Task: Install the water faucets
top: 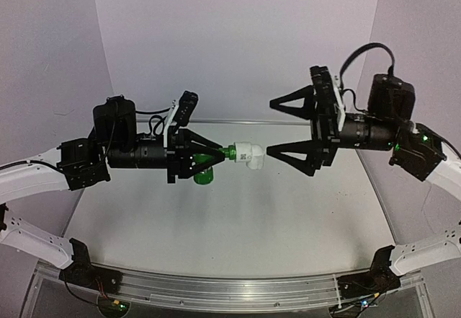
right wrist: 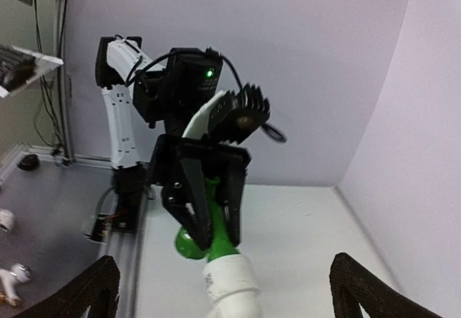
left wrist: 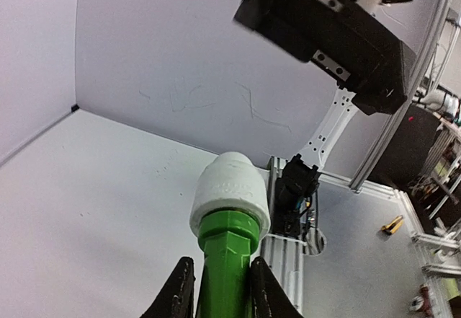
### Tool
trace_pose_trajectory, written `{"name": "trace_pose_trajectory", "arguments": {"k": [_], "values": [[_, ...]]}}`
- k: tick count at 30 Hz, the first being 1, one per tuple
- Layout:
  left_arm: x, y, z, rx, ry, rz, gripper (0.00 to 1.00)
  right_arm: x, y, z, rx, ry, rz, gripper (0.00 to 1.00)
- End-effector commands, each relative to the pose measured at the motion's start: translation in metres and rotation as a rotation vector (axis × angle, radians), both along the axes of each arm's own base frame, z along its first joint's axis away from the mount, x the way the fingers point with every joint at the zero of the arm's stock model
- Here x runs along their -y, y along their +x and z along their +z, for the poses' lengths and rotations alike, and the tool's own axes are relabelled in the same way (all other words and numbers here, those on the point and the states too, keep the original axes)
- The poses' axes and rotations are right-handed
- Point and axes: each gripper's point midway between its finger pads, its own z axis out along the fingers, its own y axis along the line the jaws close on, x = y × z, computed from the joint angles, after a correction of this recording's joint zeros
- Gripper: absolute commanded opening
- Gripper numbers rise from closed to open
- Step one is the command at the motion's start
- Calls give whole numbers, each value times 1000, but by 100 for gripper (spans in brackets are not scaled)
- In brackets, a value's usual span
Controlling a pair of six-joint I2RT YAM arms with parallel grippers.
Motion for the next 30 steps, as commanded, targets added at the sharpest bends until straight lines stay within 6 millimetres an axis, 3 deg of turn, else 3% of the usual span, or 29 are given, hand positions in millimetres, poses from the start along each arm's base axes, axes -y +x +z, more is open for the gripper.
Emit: {"name": "trace_pose_trajectory", "arguments": {"k": [1,7,11,20,30], "values": [[-4,-12,46,-122,-111,-52,0,21,9,14,585,-75,-122,98],[5,-22,56,-287,-128,-138,0,25,14,-38,1154,-244,-130,98],[10,-28,65,-375,-142,-199,0,23,11,-48,1446,-193,-190,98],[14,-23,62,-461,-146,-217,0,11,9,-40,1565,-121,-207,96],[23,-14,55,-514,-138,-216,0,1,1,-48,1720,-108,-145,73]]}}
